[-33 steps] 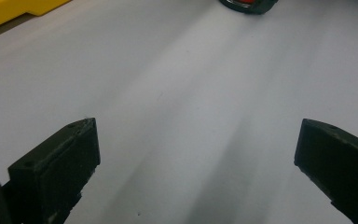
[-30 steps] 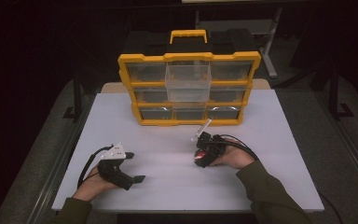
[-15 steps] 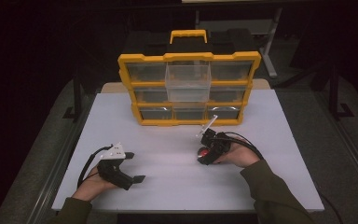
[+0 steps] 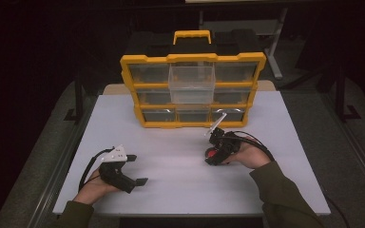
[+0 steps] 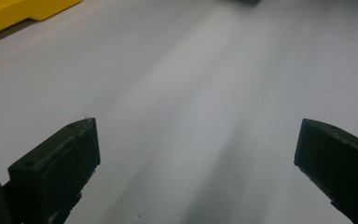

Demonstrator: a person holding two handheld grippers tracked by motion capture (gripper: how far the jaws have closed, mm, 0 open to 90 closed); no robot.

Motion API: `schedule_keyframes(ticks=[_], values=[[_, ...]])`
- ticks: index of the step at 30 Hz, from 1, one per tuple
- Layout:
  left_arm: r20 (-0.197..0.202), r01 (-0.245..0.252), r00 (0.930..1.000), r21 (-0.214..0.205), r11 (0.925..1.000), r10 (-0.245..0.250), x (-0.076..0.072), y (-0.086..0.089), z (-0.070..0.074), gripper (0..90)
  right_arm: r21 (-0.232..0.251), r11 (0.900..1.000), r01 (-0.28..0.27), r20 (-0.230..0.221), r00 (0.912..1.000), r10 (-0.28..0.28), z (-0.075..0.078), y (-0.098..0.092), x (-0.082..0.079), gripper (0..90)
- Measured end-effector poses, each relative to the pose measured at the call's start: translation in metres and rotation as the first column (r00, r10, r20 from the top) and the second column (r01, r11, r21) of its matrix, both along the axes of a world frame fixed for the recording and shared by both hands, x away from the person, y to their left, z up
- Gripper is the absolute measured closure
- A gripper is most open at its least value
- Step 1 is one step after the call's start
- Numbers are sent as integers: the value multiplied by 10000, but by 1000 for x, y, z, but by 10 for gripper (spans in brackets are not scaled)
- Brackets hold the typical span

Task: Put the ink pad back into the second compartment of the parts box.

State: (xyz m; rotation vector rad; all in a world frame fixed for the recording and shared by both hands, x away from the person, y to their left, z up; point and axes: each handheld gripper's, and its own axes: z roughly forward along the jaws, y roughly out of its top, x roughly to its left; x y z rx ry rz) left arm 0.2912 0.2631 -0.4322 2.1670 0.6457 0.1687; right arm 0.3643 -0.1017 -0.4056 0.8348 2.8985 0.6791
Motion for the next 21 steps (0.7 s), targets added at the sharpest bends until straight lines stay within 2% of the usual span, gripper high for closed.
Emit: schedule_keyframes(ticks=[21], values=[[69, -45, 10000, -66, 10000, 46, -1, 0, 1, 0, 57, 9999, 120, 345, 9993, -122, 38, -16, 2, 288]])
